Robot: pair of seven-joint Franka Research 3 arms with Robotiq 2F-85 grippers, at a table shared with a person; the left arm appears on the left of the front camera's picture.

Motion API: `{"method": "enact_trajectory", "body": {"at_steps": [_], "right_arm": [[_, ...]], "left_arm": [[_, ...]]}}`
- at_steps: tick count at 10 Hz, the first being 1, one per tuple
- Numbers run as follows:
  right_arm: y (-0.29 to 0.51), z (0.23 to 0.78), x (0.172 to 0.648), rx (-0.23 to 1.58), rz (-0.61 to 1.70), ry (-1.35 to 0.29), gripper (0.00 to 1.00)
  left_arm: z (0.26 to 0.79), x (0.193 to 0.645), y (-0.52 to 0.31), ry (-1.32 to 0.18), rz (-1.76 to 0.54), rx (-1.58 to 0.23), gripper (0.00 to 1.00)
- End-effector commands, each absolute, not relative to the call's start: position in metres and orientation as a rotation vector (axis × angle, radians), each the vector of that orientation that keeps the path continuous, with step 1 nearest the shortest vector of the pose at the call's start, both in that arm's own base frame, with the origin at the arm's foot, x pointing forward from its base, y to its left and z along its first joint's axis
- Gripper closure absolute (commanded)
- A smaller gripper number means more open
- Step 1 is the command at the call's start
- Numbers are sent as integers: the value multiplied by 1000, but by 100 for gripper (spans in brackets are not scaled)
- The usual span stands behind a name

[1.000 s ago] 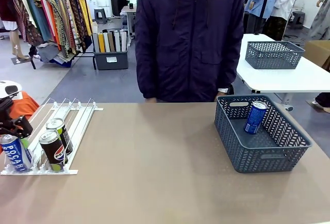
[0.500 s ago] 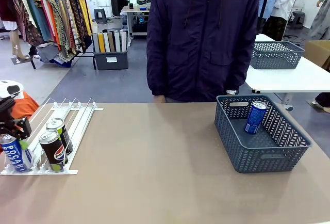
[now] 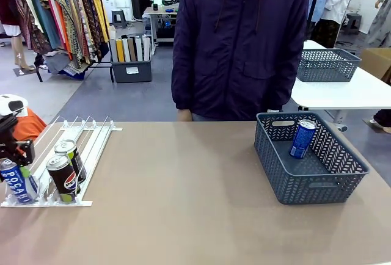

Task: Retrieve and store the cans from the dispenser.
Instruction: Pick up the last remaining can from one row of the Automatic Can Dispenser and place it in the middle of the table.

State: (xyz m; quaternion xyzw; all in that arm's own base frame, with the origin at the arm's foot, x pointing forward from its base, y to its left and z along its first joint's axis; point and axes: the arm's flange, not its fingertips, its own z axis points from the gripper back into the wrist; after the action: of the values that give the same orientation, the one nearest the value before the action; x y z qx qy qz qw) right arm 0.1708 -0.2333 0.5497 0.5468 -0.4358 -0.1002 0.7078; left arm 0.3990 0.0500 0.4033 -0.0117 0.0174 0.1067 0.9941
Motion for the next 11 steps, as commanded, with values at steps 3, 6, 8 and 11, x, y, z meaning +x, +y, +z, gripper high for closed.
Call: {"method": "enact_trajectory", "body": {"at_steps": [3,6,8,11], "right_arm": [[-233,553,175,1223,-205,-1004,0],[-233,553,175,1223,-205,-1004,0],[-233,553,175,1223,-205,-1004,0],[-233,553,175,1223,-205,-1004,0]], "left_arm": [[436,388,42,-62,221,6,100],[533,344,33,-150,232,24,100],[588,305,30,-249,217,24,100],[600,295,29,-263,199,-11,100]]}}
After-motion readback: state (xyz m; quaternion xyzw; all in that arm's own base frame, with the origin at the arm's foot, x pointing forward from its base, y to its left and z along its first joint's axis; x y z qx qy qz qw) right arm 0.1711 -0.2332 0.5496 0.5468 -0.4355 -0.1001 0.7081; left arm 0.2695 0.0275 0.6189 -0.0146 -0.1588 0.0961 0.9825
